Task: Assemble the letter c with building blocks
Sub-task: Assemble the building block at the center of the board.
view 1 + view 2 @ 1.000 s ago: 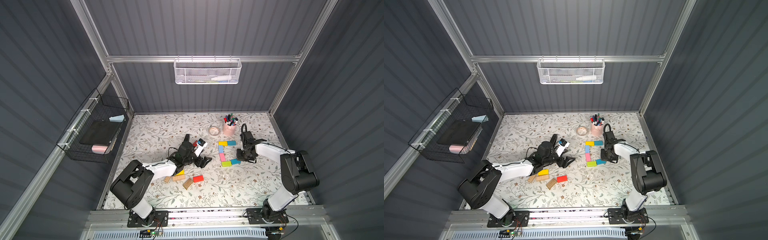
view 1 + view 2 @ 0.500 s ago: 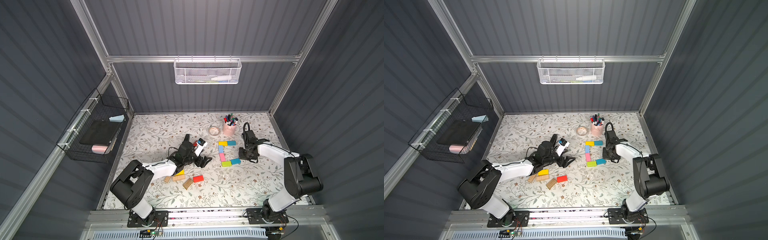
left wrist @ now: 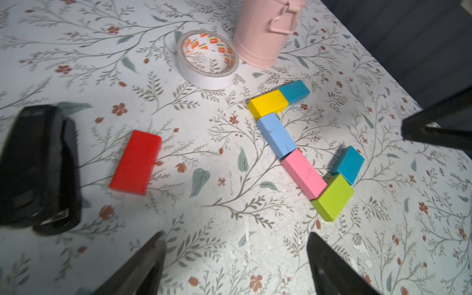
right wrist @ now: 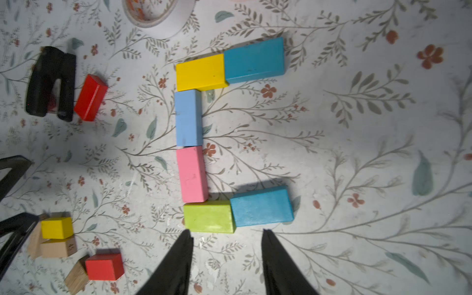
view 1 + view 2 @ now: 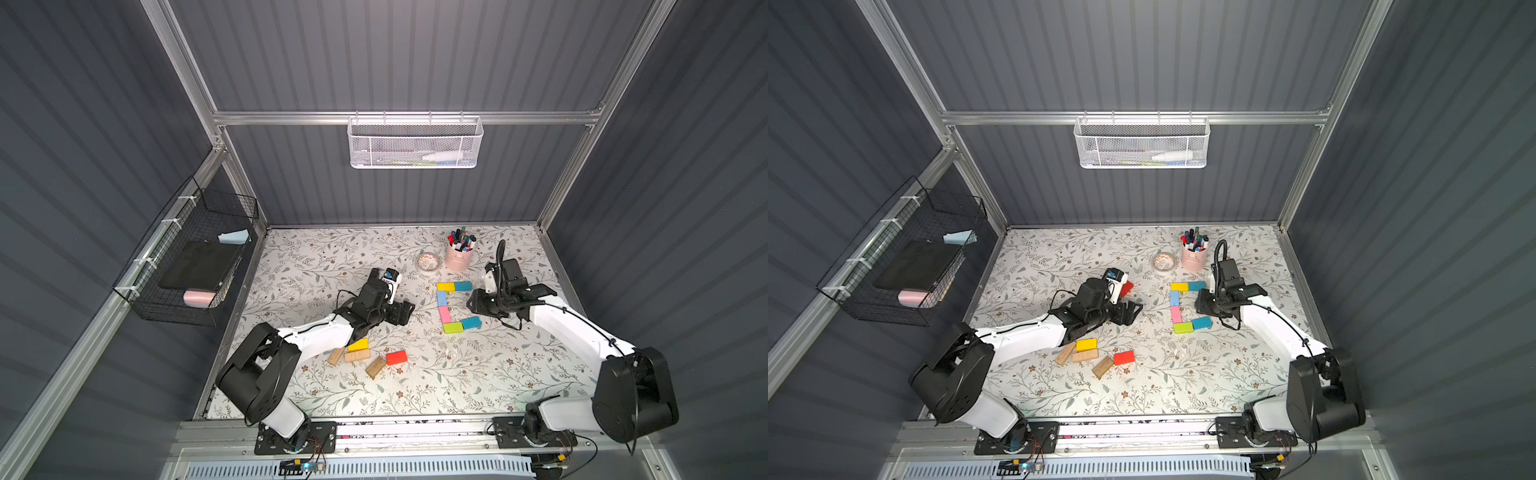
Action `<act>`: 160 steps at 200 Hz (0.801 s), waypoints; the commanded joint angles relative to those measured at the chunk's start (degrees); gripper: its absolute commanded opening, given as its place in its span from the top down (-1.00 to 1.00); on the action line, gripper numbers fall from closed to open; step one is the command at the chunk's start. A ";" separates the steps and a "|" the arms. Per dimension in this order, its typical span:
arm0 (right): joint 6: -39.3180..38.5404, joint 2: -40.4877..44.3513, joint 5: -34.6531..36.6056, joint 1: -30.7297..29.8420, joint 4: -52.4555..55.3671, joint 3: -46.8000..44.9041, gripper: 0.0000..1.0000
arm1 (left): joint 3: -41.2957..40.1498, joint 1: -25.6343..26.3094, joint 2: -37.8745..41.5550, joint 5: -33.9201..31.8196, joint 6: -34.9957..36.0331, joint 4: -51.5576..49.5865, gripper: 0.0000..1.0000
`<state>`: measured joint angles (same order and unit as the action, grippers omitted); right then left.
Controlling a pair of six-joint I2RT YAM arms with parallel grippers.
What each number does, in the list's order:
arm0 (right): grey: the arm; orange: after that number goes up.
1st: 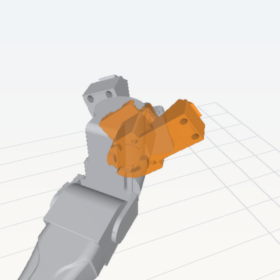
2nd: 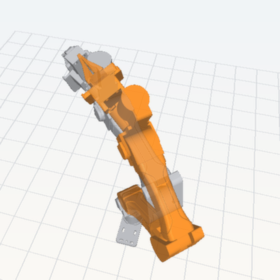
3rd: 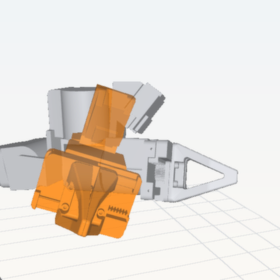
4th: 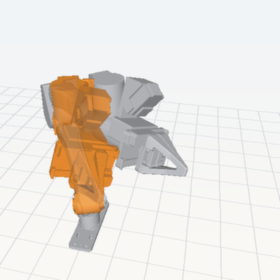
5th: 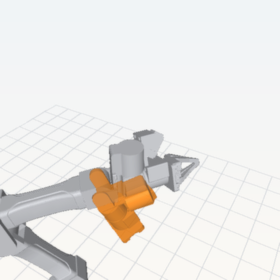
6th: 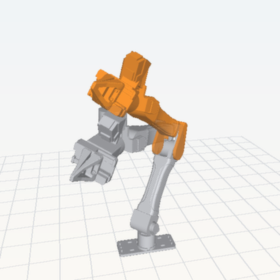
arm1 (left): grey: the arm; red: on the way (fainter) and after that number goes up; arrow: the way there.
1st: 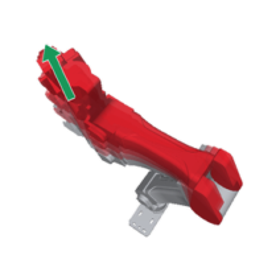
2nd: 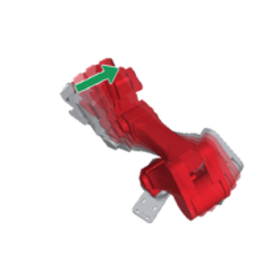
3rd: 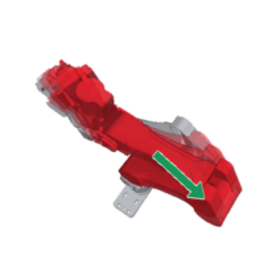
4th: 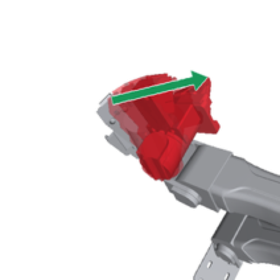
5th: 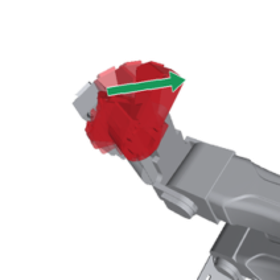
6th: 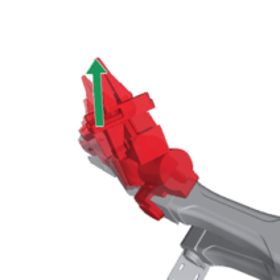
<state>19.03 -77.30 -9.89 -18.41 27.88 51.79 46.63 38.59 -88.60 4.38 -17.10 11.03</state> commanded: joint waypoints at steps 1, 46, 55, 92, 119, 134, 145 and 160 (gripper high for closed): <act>2.82 2.50 -2.67 -1.80 0.46 -1.71 -0.05 | 1.77 0.08 3.86 -7.73 -7.85 -10.85 -0.69; 1.39 5.75 -2.75 -6.23 1.44 -3.43 0.08 | 1.16 2.47 8.82 -11.41 -12.70 -21.01 -0.66; 0.54 6.01 -2.94 -7.08 1.57 -3.75 0.08 | 1.05 2.83 9.90 -11.61 -13.04 -22.69 -0.66; -3.43 6.26 -4.35 -9.90 2.78 -5.07 0.08 | -0.11 4.31 14.02 -11.31 -14.59 -29.40 -0.60; -5.05 6.45 -4.35 -11.47 3.67 -5.49 0.09 | -2.80 5.70 17.89 -11.25 -17.25 -33.11 -0.56; -5.35 6.63 -6.19 -11.77 3.36 -5.65 0.09 | -4.49 6.47 19.90 -10.41 -18.73 -34.88 -0.53; -5.40 6.58 -6.54 -11.82 3.03 -5.65 0.10 | -5.18 7.33 20.92 -10.40 -20.18 -36.65 -0.49; -5.58 6.37 -6.72 -11.75 2.98 -5.26 0.11 | -5.81 8.88 22.02 -11.21 -22.29 -39.46 -0.45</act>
<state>15.11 -71.59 -15.09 -30.00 30.09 46.70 42.22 45.45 -68.73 -6.02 -34.76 -21.37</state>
